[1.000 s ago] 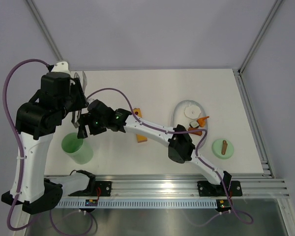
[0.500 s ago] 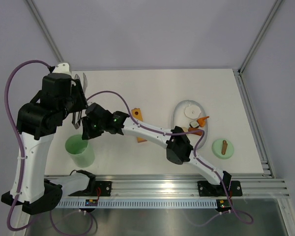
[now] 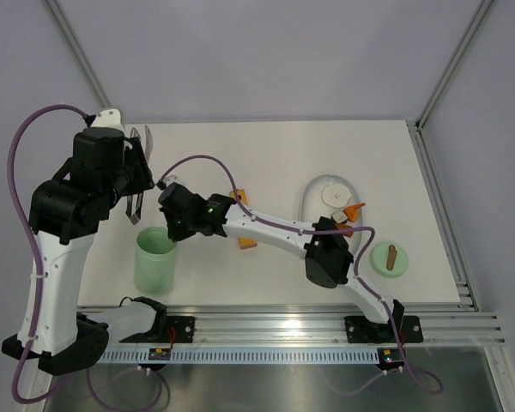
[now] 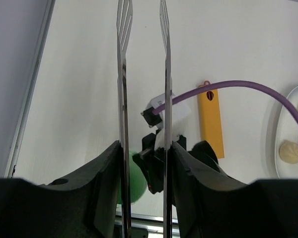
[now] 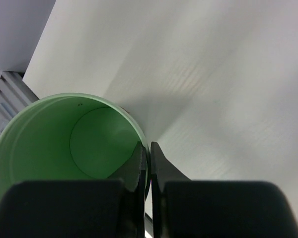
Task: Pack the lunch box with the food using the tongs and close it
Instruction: Pick up the packing box from the center of the board, then place the packing box at the center of the board.
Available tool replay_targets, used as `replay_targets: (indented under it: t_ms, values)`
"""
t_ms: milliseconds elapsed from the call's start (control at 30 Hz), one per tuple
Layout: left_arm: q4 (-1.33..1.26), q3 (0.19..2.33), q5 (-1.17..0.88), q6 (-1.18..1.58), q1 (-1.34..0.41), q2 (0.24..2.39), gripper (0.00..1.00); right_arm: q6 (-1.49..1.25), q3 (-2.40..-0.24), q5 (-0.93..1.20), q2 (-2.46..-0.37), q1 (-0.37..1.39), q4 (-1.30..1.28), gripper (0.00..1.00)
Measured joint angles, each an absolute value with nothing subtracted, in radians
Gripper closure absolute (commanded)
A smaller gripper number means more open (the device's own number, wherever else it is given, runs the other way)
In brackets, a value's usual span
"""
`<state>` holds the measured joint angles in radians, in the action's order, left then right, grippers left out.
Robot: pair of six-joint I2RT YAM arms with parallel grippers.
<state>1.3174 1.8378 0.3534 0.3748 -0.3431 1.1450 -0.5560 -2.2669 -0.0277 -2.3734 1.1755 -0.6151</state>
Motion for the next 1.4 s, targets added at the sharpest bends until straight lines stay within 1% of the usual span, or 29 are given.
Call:
replay_targets:
  t_ms: [200,367,700,967,1200,1400]
  values:
    - [1.307,1.838,0.353,0.375,-0.343,1.145,0.55,-0.511,-2.072,-0.17,-2.17,1.169,-0.619,1.0]
    - [1.307,1.838,0.353,0.375,-0.343,1.145,0.55,-0.484,-1.955,-0.273,-2.03,1.134,-0.62,1.0]
    - [1.294,1.837,0.349,0.374,-0.343,1.143,0.55,-0.436,-1.784,-0.469,-1.843,0.981,-0.644,1.0]
    - [1.272,1.81,0.344,0.374,-0.343,1.129,0.55,-0.387,-1.709,-0.593,-1.762,0.827,-0.662,1.0]
    - [1.257,1.772,0.324,0.375,-0.344,1.127,0.55,-0.359,-1.637,-0.601,-1.753,0.724,-0.655,1.0]
    - [1.235,1.738,0.295,0.375,-0.344,1.127,0.55,-0.331,-1.635,-0.588,-1.809,0.652,-0.61,1.0]
